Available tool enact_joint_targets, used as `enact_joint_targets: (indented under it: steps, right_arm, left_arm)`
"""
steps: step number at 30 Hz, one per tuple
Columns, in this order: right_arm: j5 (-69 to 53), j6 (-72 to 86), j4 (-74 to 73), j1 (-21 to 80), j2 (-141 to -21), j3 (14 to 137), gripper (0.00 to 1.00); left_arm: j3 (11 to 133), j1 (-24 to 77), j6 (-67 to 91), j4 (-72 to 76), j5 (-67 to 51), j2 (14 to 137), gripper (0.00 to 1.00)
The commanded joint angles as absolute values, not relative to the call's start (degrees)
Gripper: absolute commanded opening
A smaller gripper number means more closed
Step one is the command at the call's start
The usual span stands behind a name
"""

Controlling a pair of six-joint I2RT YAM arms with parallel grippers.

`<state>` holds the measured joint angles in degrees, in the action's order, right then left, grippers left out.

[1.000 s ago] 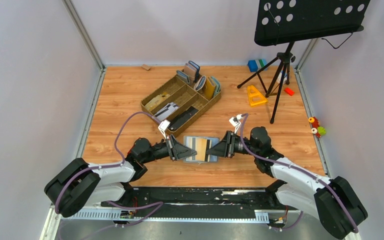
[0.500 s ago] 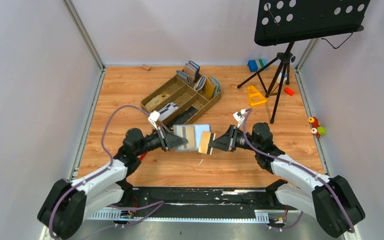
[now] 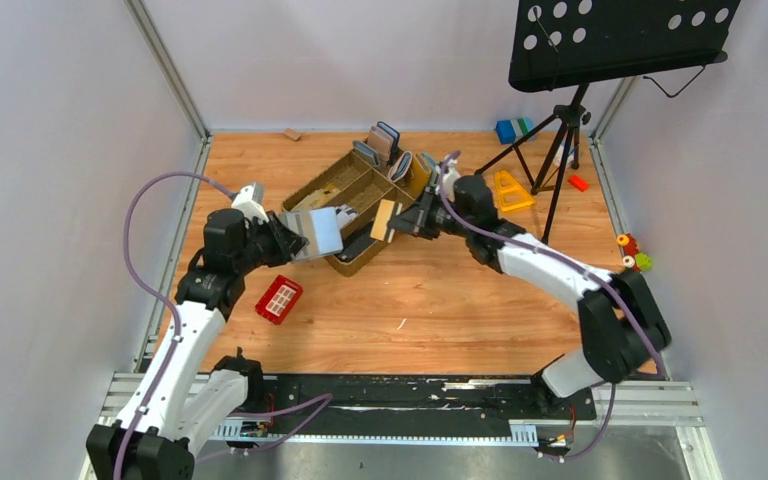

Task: Take the credit cards out of the card holder
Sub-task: Place the credit card in the storage box.

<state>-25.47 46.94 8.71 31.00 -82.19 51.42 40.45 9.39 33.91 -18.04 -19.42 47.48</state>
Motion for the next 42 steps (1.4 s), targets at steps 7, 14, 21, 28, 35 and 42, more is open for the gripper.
enact_joint_targets:
  steps: [7, 14, 21, 28, 35, 42]
  right_arm:
    - [-7.6, 59.0, 8.3, 39.7, -107.2, 77.9, 0.0]
    - [-0.8, 64.8, 6.7, 42.8, -121.7, 94.4, 0.0]
    - [5.1, 65.2, 7.5, 45.3, -130.3, 104.3, 0.0]
    - [6.7, 63.7, 10.1, 46.1, -136.4, 109.7, 0.0]
    - [10.1, 65.0, 9.9, 47.4, -138.5, 111.1, 0.0]
    - [10.7, 62.4, 11.6, 47.6, -138.9, 111.0, 0.37]
  left_arm:
    - [58.2, 8.5, 18.4, -34.4, 6.1, 48.5, 0.0]
    - [61.0, 8.7, 17.2, -35.8, 15.5, 48.2, 0.0]
    - [60.4, 8.6, 17.7, -34.4, 14.5, 47.0, 0.0]
    - [59.9, 8.6, 18.0, -33.9, 13.8, 47.3, 0.0]
    - [59.4, 8.7, 17.8, -33.3, 13.7, 48.0, 0.0]
    - [58.7, 8.6, 17.6, -33.3, 13.9, 48.3, 0.0]
